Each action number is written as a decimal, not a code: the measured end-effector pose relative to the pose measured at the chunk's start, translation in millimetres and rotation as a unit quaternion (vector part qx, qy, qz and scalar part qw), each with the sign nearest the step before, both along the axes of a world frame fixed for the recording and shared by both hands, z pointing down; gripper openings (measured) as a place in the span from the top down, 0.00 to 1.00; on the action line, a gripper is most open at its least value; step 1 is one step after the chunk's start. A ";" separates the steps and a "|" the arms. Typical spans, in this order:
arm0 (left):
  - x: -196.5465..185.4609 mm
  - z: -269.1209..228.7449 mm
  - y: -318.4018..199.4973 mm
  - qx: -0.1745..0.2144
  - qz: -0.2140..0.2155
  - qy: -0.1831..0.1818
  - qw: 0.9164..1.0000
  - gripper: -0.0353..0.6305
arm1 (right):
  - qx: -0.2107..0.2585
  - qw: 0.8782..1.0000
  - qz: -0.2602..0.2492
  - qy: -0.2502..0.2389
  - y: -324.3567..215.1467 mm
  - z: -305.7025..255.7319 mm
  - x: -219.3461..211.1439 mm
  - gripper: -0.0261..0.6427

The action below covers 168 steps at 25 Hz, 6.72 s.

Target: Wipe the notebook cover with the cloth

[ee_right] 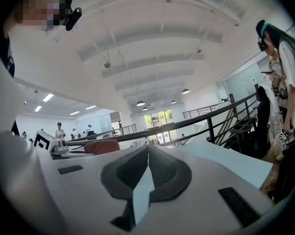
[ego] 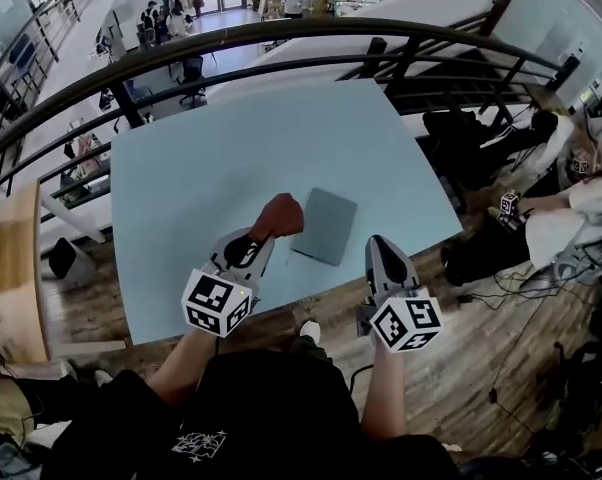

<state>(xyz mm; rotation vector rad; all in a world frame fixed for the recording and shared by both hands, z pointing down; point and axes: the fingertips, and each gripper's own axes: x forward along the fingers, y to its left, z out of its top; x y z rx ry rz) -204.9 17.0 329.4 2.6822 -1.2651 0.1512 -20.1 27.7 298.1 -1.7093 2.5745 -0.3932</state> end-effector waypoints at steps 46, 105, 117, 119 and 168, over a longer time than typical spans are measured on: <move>151.1 99.7 -132.0 -0.112 -0.084 -0.075 0.987 0.84 | -0.099 0.989 -0.085 -0.063 -137.9 102.7 127.0 0.95; 225.7 282.9 -223.8 -0.288 0.022 -0.040 0.957 0.84 | -0.245 0.968 -0.003 -0.058 -184.9 263.7 149.9 0.95; 173.2 287.7 -230.7 -0.284 -0.031 -0.049 0.957 0.84 | -0.244 0.968 -0.041 -0.051 -192.3 266.2 120.8 0.95; 161.1 287.5 -232.9 -0.285 -0.037 -0.049 0.957 0.84 | -0.245 0.967 -0.046 -0.049 -194.4 264.9 110.8 0.95; 240.7 284.9 -168.0 -0.283 0.065 -0.091 0.952 0.84 | -0.256 0.966 -0.018 -0.037 -146.6 262.4 134.0 0.95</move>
